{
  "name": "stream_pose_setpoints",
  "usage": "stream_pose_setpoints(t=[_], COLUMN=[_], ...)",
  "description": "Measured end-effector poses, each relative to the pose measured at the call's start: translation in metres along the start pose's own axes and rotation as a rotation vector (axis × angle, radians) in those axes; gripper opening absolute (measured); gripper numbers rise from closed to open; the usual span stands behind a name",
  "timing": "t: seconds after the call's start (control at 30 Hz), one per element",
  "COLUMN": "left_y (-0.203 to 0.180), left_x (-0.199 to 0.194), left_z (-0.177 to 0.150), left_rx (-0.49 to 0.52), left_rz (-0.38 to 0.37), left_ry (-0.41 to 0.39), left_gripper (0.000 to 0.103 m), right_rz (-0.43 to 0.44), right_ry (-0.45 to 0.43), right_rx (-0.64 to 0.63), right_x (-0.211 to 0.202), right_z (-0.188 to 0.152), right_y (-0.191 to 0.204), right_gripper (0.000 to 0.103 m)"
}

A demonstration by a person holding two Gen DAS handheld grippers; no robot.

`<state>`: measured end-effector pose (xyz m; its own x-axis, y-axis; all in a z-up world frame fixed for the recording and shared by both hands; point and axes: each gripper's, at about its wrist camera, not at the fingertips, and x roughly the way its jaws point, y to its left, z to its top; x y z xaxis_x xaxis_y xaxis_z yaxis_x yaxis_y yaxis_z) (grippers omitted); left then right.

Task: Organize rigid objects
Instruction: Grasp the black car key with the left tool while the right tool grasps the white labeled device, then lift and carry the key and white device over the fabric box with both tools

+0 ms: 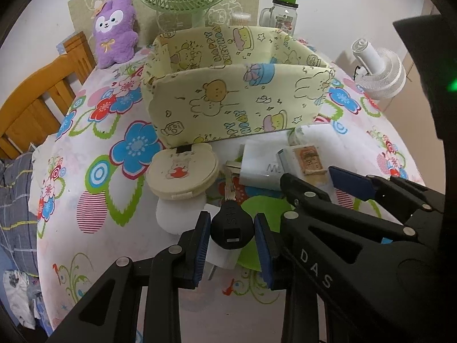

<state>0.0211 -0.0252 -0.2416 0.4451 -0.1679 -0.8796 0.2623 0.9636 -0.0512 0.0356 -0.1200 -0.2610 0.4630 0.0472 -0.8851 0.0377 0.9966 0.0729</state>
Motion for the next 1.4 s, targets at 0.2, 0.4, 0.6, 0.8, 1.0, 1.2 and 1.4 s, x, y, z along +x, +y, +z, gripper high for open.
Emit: stream_pose_setpoints(t=[0.2,0.4,0.6,0.8,1.0,1.2,1.4], left_y=[-0.004,-0.006,-0.01,-0.014,-0.018,-0.023,-0.025], left_x=[-0.007,-0.014,-0.023,-0.037,-0.051,-0.065,-0.077], left_z=[0.007,0.013,0.021,0.032,0.043,0.052,0.061], left_rx=[0.007,0.008,0.013,0.021,0.028,0.032,0.022], left_rz=[0.003,0.004,0.005,0.013,0.02,0.025,0.025], left_ry=[-0.024,-0.042,-0.058,-0.087,-0.115,-0.143,-0.167], left_gripper=[0.031,0.031,0.031,0.031,0.031,0.031,0.031], right_rz=[-0.005,-0.006,-0.003,0.001,0.002,0.001,0.003], right_ry=[-0.026,-0.041,-0.054,-0.084,-0.114,-0.14,-0.159], right_rx=[-0.01,-0.005,0.003,0.004,0.006,0.008,0.007], right_x=[-0.012,-0.02,-0.031,-0.047,-0.062,-0.078,-0.093], right_z=[0.005,0.012,0.019,0.031,0.041,0.05,0.06], right_y=[0.002,-0.001,-0.003,-0.005,-0.007,-0.01,-0.012], right_gripper=[0.049,0.049,0.048,0.047,0.047,0.047,0.047])
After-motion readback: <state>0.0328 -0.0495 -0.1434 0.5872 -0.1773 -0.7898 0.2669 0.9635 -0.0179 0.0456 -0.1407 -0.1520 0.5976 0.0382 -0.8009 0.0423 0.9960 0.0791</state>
